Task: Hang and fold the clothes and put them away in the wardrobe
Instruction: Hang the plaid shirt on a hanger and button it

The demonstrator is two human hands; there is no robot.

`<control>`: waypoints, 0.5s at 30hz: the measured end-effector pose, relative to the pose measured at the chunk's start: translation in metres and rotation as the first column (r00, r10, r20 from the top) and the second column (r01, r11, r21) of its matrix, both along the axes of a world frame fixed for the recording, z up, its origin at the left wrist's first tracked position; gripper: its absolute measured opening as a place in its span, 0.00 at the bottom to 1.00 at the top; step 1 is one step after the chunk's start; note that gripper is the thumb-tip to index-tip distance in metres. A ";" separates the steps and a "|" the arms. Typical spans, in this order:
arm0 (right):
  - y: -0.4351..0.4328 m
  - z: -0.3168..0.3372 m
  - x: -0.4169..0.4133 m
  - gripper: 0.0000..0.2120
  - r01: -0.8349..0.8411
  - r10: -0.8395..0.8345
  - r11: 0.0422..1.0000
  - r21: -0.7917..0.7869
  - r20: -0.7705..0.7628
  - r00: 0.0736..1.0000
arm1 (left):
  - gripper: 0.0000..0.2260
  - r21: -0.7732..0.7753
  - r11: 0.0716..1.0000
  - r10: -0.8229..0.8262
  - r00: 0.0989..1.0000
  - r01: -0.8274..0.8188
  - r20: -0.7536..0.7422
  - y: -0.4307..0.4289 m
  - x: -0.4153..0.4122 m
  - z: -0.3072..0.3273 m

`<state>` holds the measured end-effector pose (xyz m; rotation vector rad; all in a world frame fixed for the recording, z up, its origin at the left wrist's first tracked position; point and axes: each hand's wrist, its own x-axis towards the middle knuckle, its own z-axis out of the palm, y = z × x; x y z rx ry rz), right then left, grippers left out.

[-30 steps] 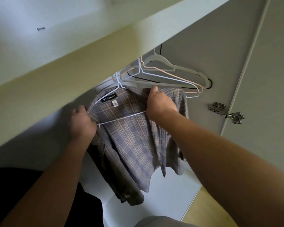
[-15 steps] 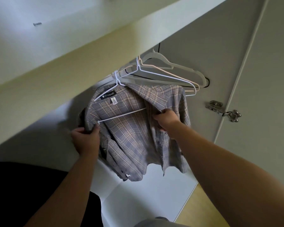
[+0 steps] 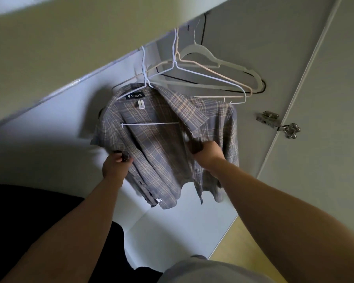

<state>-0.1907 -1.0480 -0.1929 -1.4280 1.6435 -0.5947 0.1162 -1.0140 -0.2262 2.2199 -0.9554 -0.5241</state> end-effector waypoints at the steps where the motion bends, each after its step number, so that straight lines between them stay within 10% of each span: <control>1: 0.004 -0.001 -0.001 0.13 0.010 -0.010 1.000 -0.026 0.004 1.000 | 0.13 -0.001 1.000 -0.003 0.999 0.003 0.046 -0.002 0.002 0.000; 11: 0.030 -0.006 -0.008 0.12 0.118 -0.115 0.990 -0.082 0.047 0.992 | 0.06 -0.104 0.994 0.033 0.989 -0.017 0.145 -0.007 -0.004 -0.015; 15: 0.041 -0.008 -0.009 0.11 0.138 -0.134 0.985 -0.099 0.054 0.990 | 0.20 -0.080 0.991 0.114 0.992 -0.110 0.051 -0.004 -0.004 -0.022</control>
